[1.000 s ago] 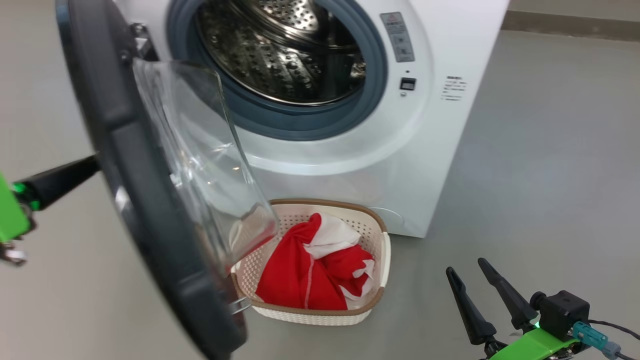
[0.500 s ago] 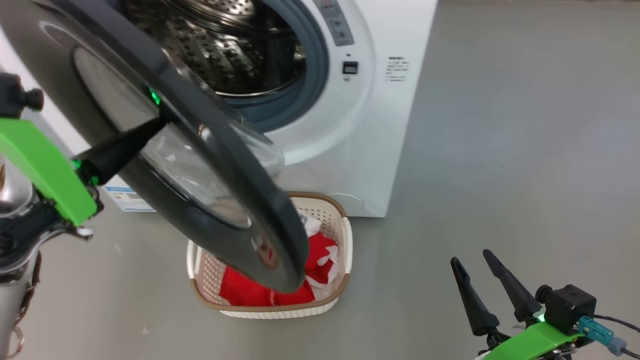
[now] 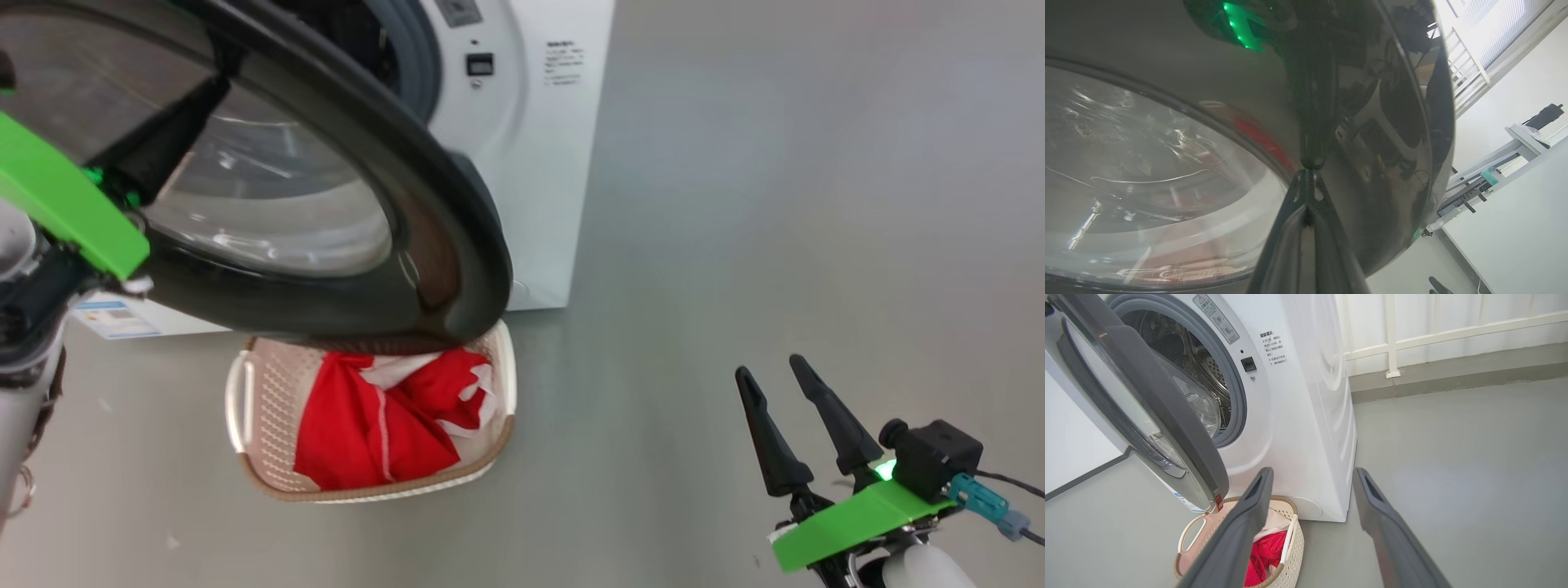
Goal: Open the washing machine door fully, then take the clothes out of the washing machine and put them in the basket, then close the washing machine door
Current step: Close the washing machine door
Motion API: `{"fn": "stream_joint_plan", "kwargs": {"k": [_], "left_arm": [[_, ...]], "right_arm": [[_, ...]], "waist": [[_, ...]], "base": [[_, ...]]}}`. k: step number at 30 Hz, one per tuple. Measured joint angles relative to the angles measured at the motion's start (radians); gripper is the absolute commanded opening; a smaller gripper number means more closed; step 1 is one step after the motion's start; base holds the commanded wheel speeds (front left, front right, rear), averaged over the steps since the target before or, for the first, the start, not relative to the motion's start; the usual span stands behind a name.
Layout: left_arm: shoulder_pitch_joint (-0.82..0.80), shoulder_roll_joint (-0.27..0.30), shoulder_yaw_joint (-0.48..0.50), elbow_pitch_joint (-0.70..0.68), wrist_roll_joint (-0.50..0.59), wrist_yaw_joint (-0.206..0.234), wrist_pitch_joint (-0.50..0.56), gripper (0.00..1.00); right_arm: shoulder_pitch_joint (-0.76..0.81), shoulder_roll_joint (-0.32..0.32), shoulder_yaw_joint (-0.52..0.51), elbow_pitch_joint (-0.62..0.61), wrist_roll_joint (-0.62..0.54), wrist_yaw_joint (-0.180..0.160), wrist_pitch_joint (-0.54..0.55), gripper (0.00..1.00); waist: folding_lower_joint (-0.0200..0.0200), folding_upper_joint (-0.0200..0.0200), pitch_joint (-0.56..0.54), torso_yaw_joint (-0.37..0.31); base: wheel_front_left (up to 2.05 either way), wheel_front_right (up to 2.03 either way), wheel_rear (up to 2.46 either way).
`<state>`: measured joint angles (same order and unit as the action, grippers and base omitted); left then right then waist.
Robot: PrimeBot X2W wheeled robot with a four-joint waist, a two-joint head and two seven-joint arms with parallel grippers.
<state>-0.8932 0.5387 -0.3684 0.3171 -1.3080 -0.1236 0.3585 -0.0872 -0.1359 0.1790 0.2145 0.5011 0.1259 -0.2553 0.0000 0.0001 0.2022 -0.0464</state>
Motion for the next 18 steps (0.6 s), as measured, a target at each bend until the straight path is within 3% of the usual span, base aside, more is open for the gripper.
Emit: {"fn": "stream_joint_plan", "kwargs": {"k": [18], "left_arm": [[-0.122, 0.014, -0.098, 0.162, -0.014, 0.0, -0.218, 0.0]], "right_arm": [[-0.042, 0.022, -0.005, -0.003, 0.0, 0.0, 0.0, 1.0]], "waist": [[0.0, 0.0, 0.075, -0.09]], "base": [[0.0, 0.0, 0.0]]}}
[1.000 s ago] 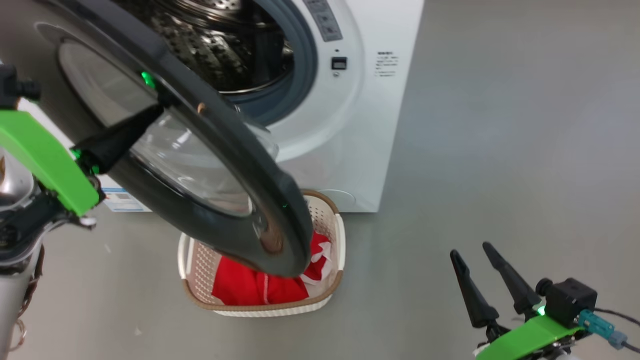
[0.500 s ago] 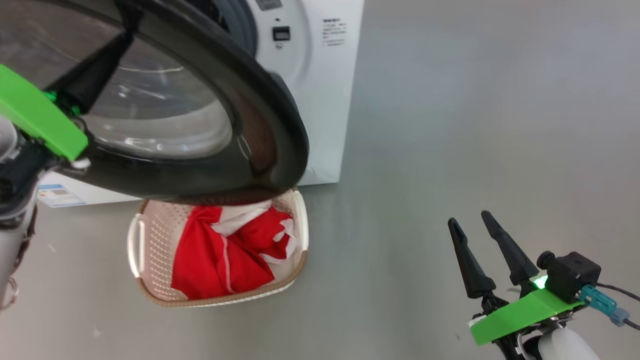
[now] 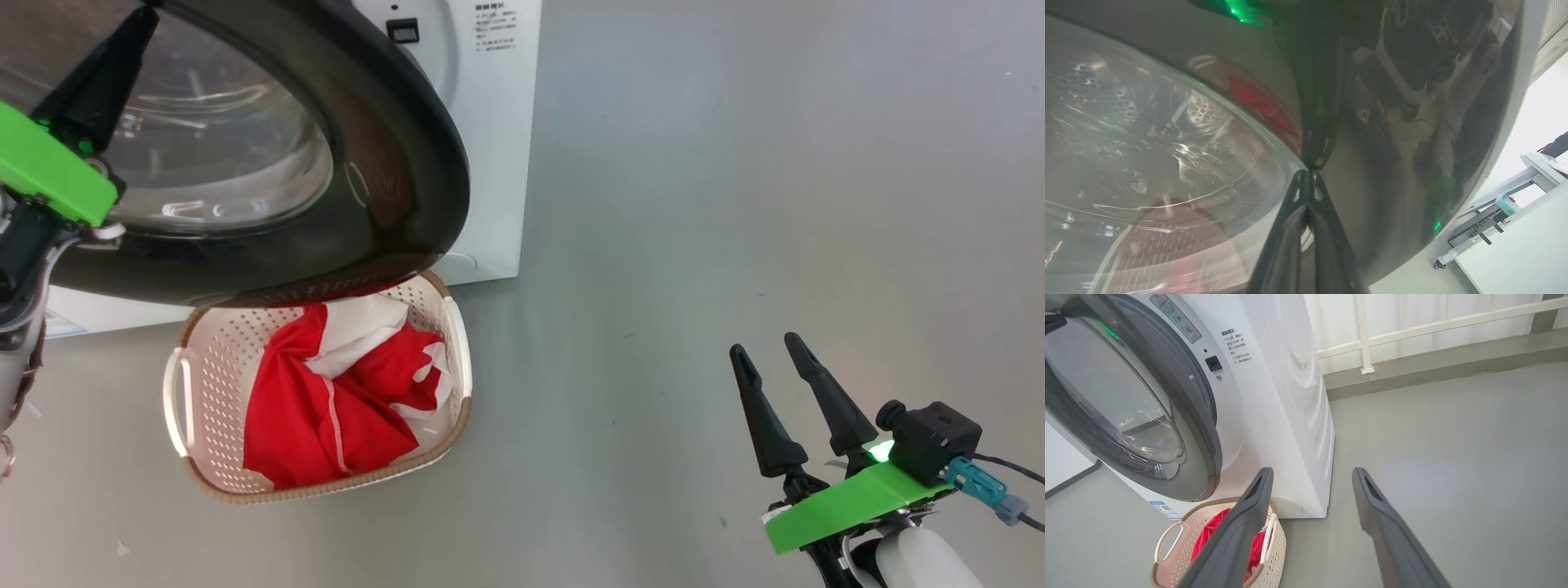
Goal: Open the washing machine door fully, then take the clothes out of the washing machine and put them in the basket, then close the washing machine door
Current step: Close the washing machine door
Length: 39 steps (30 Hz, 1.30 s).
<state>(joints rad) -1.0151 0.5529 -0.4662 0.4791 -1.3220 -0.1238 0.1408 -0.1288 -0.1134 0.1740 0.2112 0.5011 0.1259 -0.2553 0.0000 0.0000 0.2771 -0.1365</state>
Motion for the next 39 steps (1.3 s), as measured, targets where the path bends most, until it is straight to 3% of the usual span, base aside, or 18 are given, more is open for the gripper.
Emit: {"fn": "stream_joint_plan", "kwargs": {"k": [11, 18, 23, 24, 26, 28, 33, 39], "left_arm": [[0.013, 0.024, -0.064, -0.024, -0.07, 0.0, -0.059, 0.0], [0.144, 0.054, -0.102, -0.068, -0.088, 0.0, -0.142, 0.11], [0.263, 0.067, -0.129, -0.095, -0.097, 0.0, -0.23, 0.44], [0.283, 0.067, -0.135, -0.102, -0.098, 0.0, -0.246, 0.53], [0.322, 0.068, -0.144, -0.113, -0.108, 0.0, -0.28, 0.85], [0.367, 0.077, -0.168, -0.114, -0.093, 0.0, -0.328, 1.0], [0.438, 0.076, -0.158, -0.105, -0.082, 0.0, -0.381, 1.0], [0.54, 0.026, -0.062, -0.073, -0.035, 0.0, -0.39, 1.0]], "right_arm": [[0.001, -0.003, 0.003, 0.002, 0.0, 0.0, 0.0, 1.0], [0.005, -0.013, 0.003, 0.006, 0.0, 0.0, 0.0, 1.0], [0.03, -0.021, 0.002, 0.007, 0.0, 0.0, 0.0, 1.0], [0.036, -0.025, 0.002, 0.007, 0.0, 0.0, 0.0, 1.0], [0.045, -0.03, 0.001, 0.007, 0.0, 0.0, 0.0, 1.0], [0.048, -0.036, -0.001, 0.005, 0.0, 0.0, 0.0, 1.0], [0.048, -0.041, -0.003, 0.003, 0.0, 0.0, 0.0, 1.0], [0.05, -0.043, -0.008, 0.002, 0.0, 0.0, 0.0, 1.0]], "waist": [[0.0, 0.0, -0.027, 0.023], [0.0, 0.0, -0.055, 0.039], [0.0, 0.0, -0.079, 0.058], [0.0, 0.0, -0.083, 0.063], [0.0, 0.0, -0.09, 0.073], [0.0, 0.0, -0.098, 0.09], [0.0, 0.0, -0.108, 0.109], [0.0, 0.0, -0.118, 0.117]], "base": [[0.0, 0.0, 0.0], [0.0, 0.0, 0.0], [0.0, 0.0, 0.0], [0.0, 0.0, 0.0], [0.0, 0.0, 0.0], [0.0, 0.0, 0.0], [0.0, 0.0, 0.0], [0.0, 0.0, 0.0]]}}
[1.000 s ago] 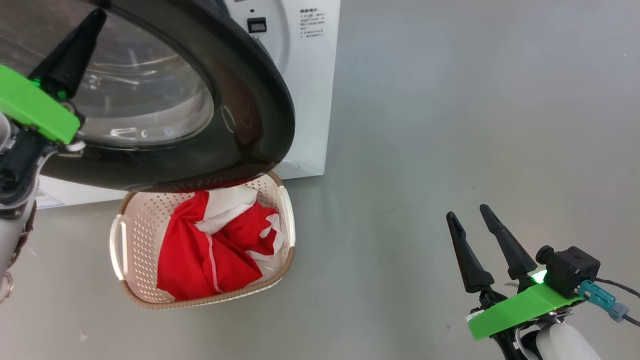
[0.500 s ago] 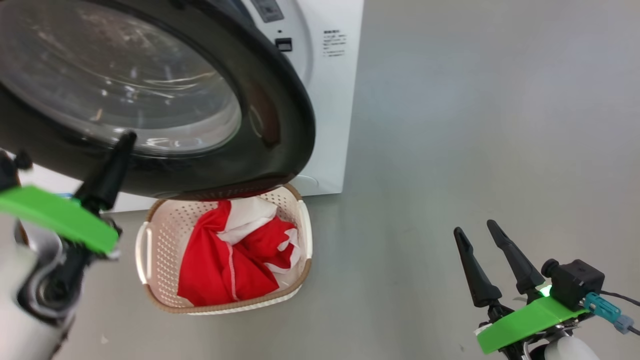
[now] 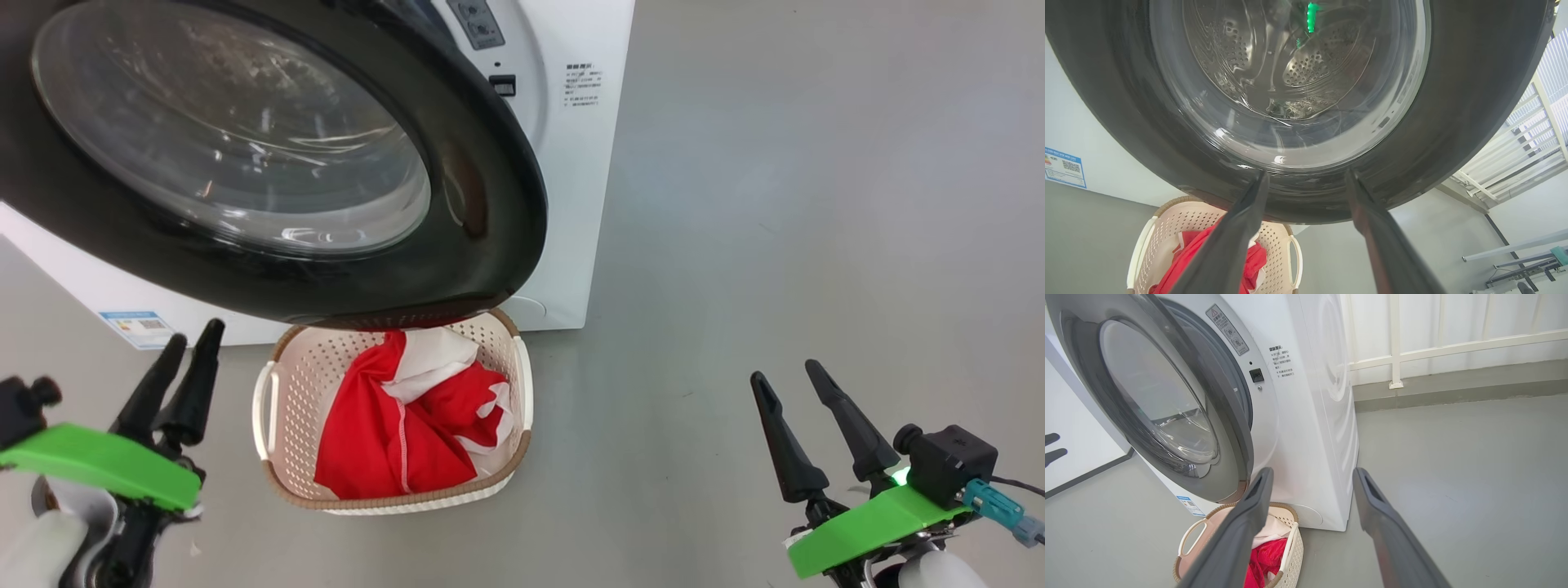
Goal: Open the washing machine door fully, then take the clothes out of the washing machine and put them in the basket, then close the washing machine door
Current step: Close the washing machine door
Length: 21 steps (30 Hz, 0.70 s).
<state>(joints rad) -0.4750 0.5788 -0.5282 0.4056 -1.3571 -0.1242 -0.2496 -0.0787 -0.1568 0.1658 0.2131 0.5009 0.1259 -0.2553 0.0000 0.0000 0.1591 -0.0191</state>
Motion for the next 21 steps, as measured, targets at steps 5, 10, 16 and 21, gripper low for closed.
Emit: {"fn": "stream_joint_plan", "kwargs": {"k": [5, 10, 16, 21], "left_arm": [[0.105, -0.068, 0.121, 0.0, 0.093, -0.001, 0.0, 1.0], [0.2, -0.129, 0.226, 0.005, 0.225, -0.001, 0.0, 1.0], [0.303, -0.235, 0.352, -0.01, 0.349, -0.001, 0.0, 1.0], [0.364, -0.304, 0.417, -0.022, 0.49, -0.001, 0.0, 1.0]], "right_arm": [[0.026, 0.0, -0.007, -0.001, -0.002, 0.0, 0.0, 1.0], [0.034, -0.003, -0.024, -0.002, -0.002, 0.0, 0.0, 1.0], [0.036, -0.004, -0.04, -0.003, -0.002, 0.0, 0.0, 1.0], [0.051, -0.006, -0.056, -0.004, -0.002, 0.0, 0.0, 1.0]], "waist": [[0.0, 0.0, -0.007, -0.003], [0.0, 0.0, -0.009, -0.011], [0.0001, 0.0, -0.015, -0.026], [0.0, 0.0, -0.02, -0.04]], "base": [[0.0, 0.0, 0.0], [0.0, 0.0, 0.0], [0.0, 0.0, 0.0], [0.0, 0.0, 0.0]]}}
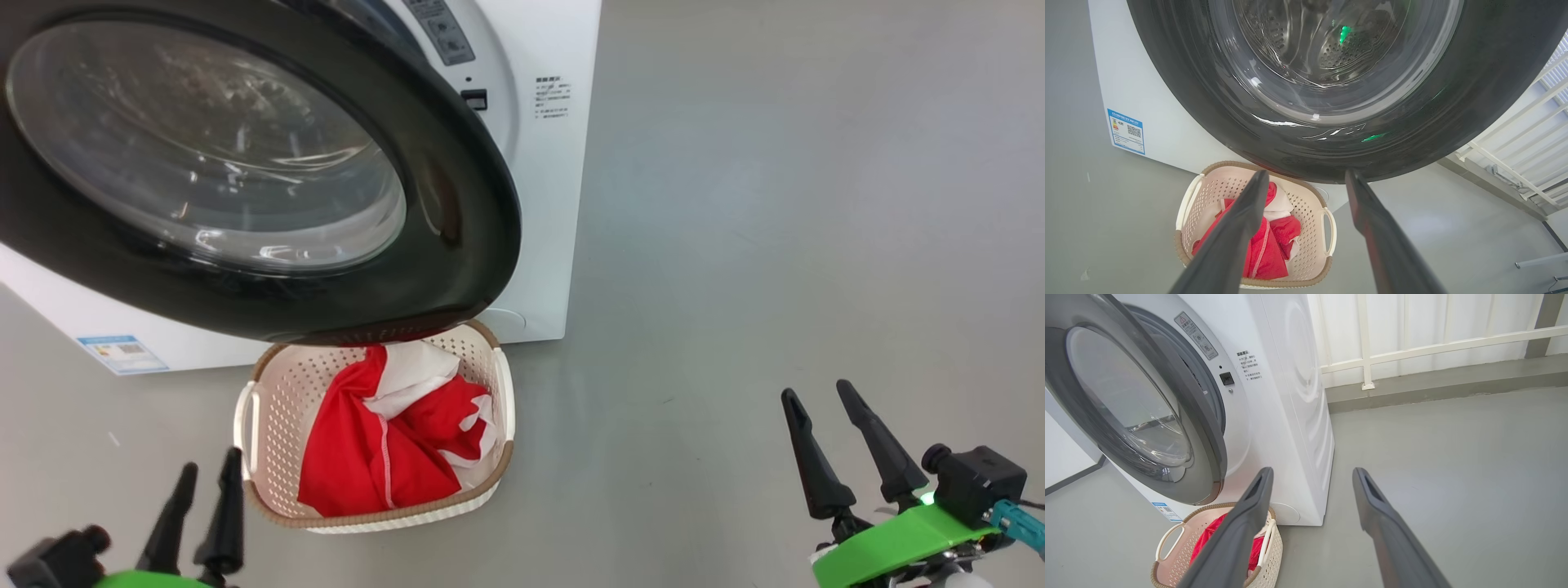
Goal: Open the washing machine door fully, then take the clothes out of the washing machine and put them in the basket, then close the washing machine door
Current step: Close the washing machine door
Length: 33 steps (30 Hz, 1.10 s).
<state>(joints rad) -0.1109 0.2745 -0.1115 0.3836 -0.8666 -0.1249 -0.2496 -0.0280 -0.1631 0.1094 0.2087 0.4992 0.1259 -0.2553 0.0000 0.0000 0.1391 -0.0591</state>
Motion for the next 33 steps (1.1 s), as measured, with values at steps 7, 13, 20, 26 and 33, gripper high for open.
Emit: {"fn": "stream_joint_plan", "kwargs": {"k": [7, 13, 20, 26, 33], "left_arm": [[0.058, -0.098, 0.092, -0.035, 0.2, 0.0, 0.0, 1.0], [0.093, -0.149, 0.141, -0.064, 0.322, 0.0, 0.0, 1.0], [0.131, -0.197, 0.225, -0.124, 0.497, 0.0, 0.0, 1.0], [0.157, -0.219, 0.262, -0.182, 0.644, 0.0, 0.0, 1.0], [0.178, -0.227, 0.281, -0.244, 0.747, 0.0, 0.0, 1.0]], "right_arm": [[0.009, 0.0, -0.008, 0.001, 0.0, 0.0, 0.0, 1.0], [0.015, 0.0, -0.017, 0.001, 0.0, 0.0, 0.0, 1.0], [0.029, 0.001, -0.026, 0.001, -0.001, 0.0, 0.0, 1.0], [0.035, 0.001, -0.027, 0.001, -0.001, 0.0, 0.0, 1.0], [0.046, 0.0, -0.03, 0.0, -0.01, 0.0, 0.0, 1.0]], "waist": [[0.0, 0.0, -0.015, -0.017], [0.0, 0.0, -0.028, -0.026], [0.0, 0.0, -0.041, -0.031], [0.0, 0.0, -0.052, -0.029], [0.0, 0.0, -0.062, -0.024]], "base": [[0.0, 0.0, 0.0], [0.0, 0.0, 0.0], [0.0, 0.0, 0.0], [0.0, 0.0, 0.0], [0.0, 0.0, 0.0]]}}
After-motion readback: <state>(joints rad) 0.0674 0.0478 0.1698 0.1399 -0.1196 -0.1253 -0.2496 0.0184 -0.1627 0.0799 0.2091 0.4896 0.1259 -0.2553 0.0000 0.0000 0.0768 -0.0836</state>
